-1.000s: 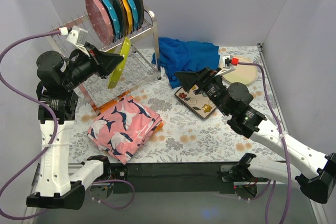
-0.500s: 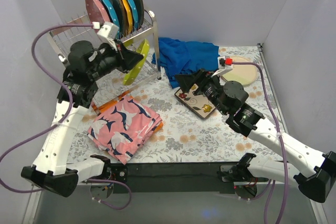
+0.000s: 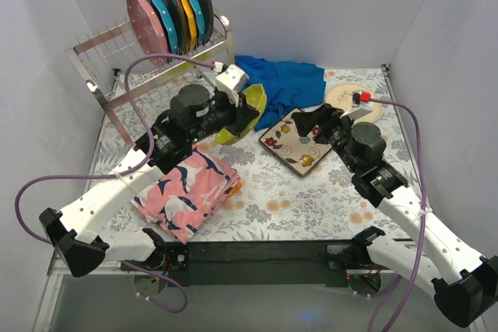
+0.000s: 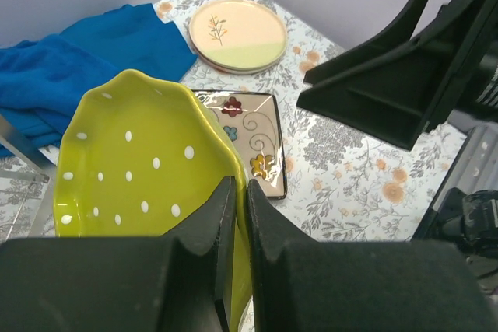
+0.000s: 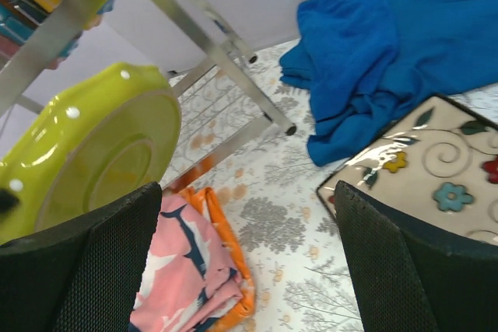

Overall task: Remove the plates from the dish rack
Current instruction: Unload the plate from the dish rack, then place the plate at the center of the board.

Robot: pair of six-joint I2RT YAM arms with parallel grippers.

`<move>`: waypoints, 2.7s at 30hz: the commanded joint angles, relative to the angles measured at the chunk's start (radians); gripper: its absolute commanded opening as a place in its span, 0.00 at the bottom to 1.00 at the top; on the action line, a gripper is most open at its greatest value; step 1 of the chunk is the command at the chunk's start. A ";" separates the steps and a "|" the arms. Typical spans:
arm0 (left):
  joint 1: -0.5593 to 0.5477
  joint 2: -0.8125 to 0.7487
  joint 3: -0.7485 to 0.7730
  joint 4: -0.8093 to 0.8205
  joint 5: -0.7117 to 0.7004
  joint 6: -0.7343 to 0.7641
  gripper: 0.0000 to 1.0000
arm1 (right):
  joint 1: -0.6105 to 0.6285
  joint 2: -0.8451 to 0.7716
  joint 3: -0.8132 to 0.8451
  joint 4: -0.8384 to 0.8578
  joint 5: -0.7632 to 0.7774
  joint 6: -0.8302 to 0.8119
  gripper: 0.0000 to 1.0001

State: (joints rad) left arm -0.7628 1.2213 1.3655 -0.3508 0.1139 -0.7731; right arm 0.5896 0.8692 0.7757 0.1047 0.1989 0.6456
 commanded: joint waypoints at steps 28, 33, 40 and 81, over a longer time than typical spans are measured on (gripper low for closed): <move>-0.641 0.276 -0.347 0.345 -0.534 0.014 0.00 | -0.178 -0.271 0.023 -0.178 0.091 -0.181 0.98; -0.684 0.346 -0.385 0.345 -0.617 -0.031 0.00 | -0.178 -0.292 0.025 -0.189 0.086 -0.207 0.98; -0.745 0.523 -0.342 0.357 -0.660 -0.089 0.00 | -0.180 -0.358 0.031 -0.204 0.119 -0.244 0.98; -0.701 0.411 -0.359 0.395 -0.629 -0.218 0.68 | -0.178 -0.312 -0.099 -0.226 -0.038 -0.242 0.98</move>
State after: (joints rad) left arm -1.5173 1.7576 1.0214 0.0036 -0.5560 -1.0012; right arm 0.4133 0.5568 0.6720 -0.1417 0.1711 0.4084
